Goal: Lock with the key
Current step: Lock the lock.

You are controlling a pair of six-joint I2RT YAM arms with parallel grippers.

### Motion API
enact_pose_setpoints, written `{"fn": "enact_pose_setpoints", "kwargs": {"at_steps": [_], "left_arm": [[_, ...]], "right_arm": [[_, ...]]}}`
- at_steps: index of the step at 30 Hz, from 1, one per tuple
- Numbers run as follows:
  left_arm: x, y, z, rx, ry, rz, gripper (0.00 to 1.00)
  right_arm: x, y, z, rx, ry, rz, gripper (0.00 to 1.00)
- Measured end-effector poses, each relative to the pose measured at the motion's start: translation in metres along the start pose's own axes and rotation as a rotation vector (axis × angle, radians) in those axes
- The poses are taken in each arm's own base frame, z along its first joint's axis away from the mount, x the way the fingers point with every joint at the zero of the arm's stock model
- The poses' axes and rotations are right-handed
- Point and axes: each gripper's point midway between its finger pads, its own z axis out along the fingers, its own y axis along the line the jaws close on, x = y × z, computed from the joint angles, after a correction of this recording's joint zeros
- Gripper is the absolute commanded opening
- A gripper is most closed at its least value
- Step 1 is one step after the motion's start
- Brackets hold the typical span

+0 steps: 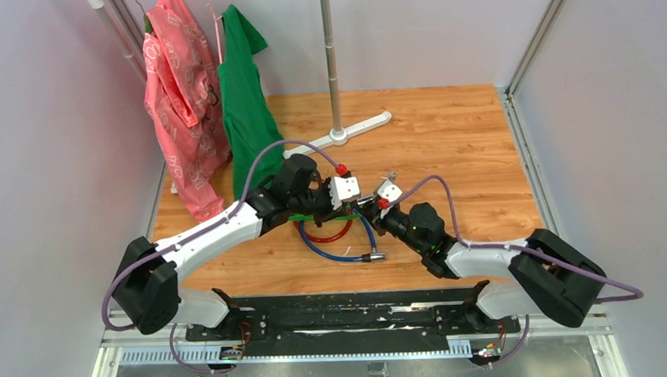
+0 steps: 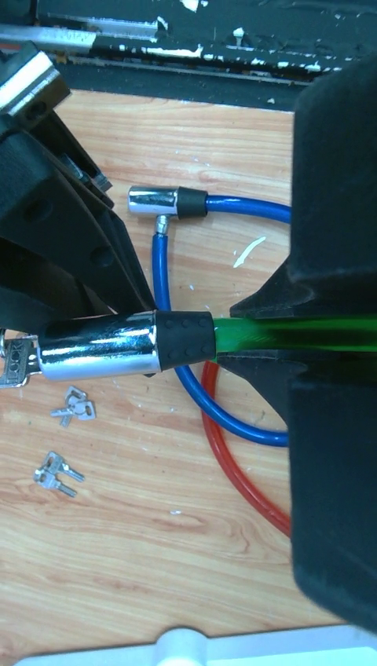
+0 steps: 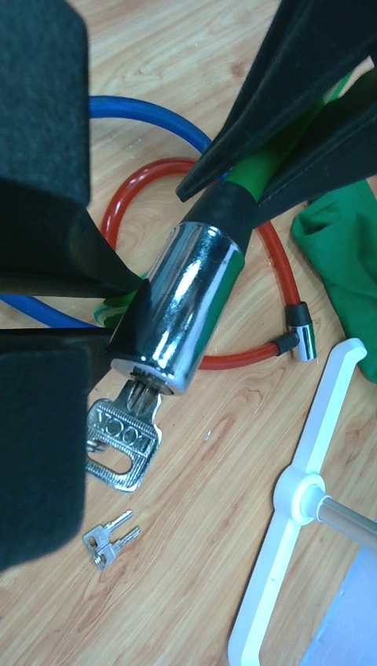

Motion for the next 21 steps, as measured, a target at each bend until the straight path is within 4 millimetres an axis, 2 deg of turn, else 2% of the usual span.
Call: {"fn": "enact_pose_setpoints", "kwargs": {"at_steps": [6,10,11,13,15,17,21], "left_arm": [[0.004,-0.008,-0.001,0.066,-0.034,-0.030,0.02],[0.006,-0.010,0.001,0.077,-0.034,-0.037,0.37],[0.006,-0.010,0.002,0.076,-0.036,-0.031,0.41],[0.017,-0.011,0.003,0.071,0.001,-0.049,0.47],[0.024,-0.015,0.004,0.073,0.027,-0.060,0.49],[0.024,-0.013,0.005,0.064,0.030,-0.053,0.52],[0.022,-0.008,0.004,0.039,0.032,-0.038,0.69]], "right_arm": [[-0.003,0.010,-0.014,-0.065,0.052,-0.010,0.00],[0.007,0.015,-0.016,-0.096,0.097,-0.012,0.00],[0.009,0.016,-0.016,-0.099,0.100,-0.012,0.00],[0.000,0.017,-0.011,-0.109,0.049,-0.026,0.00],[-0.006,0.017,-0.007,-0.112,0.012,-0.041,0.00],[-0.005,0.017,-0.003,-0.111,0.002,-0.049,0.00],[-0.005,0.015,0.002,-0.103,-0.016,-0.061,0.00]]}}
